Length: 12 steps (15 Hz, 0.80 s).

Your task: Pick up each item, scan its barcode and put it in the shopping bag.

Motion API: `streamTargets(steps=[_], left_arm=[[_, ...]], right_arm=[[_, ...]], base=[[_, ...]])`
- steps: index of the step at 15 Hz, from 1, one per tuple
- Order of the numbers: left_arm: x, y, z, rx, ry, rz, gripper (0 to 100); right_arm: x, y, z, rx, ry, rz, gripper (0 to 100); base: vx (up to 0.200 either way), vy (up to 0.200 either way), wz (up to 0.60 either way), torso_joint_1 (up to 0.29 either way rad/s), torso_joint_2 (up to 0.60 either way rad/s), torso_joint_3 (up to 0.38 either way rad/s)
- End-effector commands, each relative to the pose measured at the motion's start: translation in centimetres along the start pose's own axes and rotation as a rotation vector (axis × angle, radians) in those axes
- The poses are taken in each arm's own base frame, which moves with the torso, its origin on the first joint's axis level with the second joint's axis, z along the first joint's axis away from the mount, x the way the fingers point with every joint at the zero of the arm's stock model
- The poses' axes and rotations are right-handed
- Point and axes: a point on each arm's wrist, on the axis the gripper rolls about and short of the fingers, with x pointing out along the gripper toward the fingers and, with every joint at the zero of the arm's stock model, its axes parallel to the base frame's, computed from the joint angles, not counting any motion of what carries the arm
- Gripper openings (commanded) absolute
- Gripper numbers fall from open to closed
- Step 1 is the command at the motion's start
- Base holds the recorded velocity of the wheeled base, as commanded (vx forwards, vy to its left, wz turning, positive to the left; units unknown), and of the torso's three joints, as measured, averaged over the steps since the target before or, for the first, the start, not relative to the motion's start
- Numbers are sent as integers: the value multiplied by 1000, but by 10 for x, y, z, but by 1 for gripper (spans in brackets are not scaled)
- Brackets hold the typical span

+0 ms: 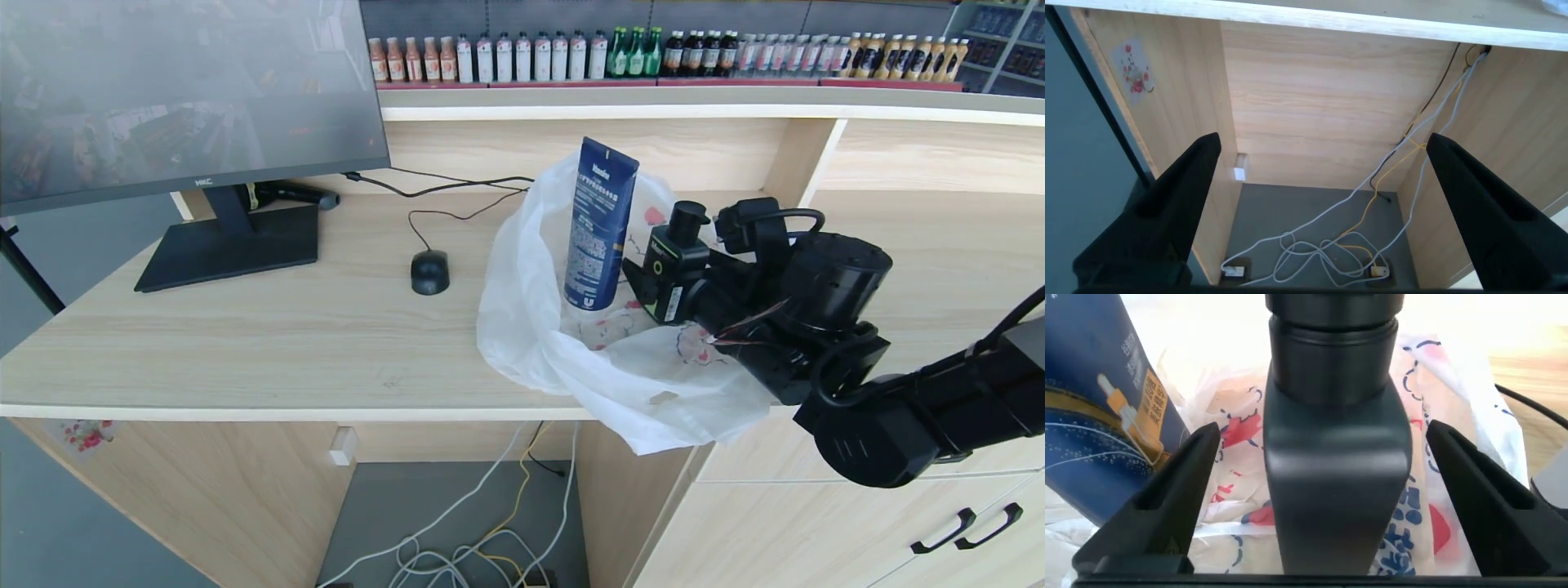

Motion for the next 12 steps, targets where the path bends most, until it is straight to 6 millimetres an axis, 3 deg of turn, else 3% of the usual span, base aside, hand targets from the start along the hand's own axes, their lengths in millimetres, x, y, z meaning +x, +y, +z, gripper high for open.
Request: streamTargets(steps=[1,2,9,12], left_arm=[[0,0,0,0,0,0,100],[0,0,0,0,0,0,100],[0,0,0,0,0,0,100],[0,0,0,0,0,0,100]], right_arm=[[-9,0,13,6,-27,6,100],[-9,0,13,6,-27,6,100],[-74,-9,14,28,-92,15,100],[-139,-17,10,40,-115,43,100]], base=[[0,0,0,0,0,0],[0,0,0,0,0,0],[0,0,0,0,0,0],[0,0,0,0,0,0]])
